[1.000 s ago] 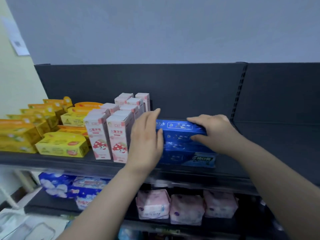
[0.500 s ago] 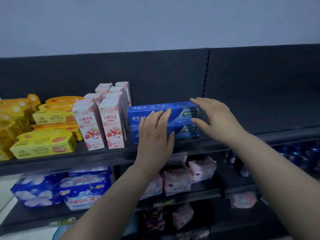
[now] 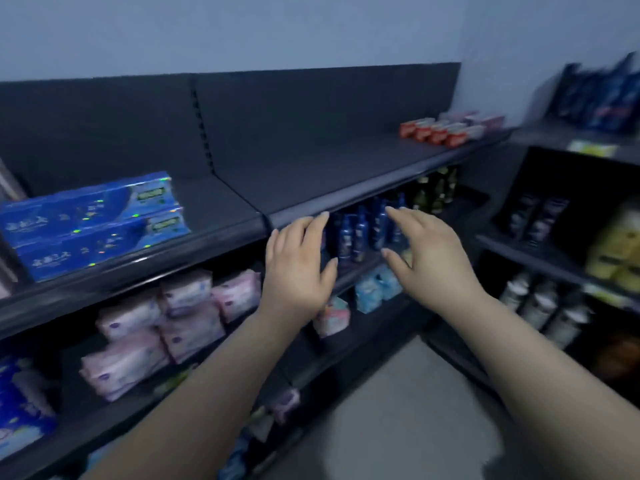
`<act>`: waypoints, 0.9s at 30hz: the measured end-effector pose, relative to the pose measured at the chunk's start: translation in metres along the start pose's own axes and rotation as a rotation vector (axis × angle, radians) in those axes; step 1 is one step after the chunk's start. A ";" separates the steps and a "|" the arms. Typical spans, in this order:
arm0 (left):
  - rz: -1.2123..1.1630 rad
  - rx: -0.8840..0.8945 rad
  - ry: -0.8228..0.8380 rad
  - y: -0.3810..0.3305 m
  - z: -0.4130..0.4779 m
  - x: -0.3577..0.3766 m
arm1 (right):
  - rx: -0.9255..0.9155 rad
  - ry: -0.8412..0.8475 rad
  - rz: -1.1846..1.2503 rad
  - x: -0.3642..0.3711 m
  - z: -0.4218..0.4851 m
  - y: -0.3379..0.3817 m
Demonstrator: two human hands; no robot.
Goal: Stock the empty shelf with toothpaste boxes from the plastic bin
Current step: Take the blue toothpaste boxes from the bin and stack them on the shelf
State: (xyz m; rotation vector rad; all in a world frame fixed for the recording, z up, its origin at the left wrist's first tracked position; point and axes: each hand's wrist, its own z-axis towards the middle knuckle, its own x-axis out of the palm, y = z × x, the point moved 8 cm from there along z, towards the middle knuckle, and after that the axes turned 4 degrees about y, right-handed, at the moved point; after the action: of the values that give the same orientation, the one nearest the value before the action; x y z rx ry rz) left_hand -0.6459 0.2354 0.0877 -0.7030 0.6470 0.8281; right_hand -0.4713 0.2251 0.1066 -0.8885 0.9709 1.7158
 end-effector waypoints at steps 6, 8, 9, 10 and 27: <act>-0.132 0.145 0.134 -0.154 -0.012 0.072 | 0.230 -0.029 -0.094 -0.060 -0.117 -0.119; -0.180 0.200 0.153 -0.203 -0.020 0.092 | 0.312 -0.020 -0.116 -0.075 -0.155 -0.155; -0.199 0.226 0.167 -0.226 -0.024 0.101 | 0.351 -0.018 -0.124 -0.083 -0.174 -0.172; -0.213 0.255 0.182 -0.249 -0.027 0.111 | 0.392 -0.021 -0.131 -0.091 -0.193 -0.188; -0.505 0.793 0.578 -0.569 -0.058 0.281 | 1.085 -0.132 -0.286 -0.189 -0.435 -0.399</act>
State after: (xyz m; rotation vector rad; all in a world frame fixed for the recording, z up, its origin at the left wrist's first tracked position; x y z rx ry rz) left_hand -0.0455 0.0347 0.0131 -0.3289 1.1625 -0.1446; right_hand 0.0208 -0.1373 0.0035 -0.1651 1.3704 0.7710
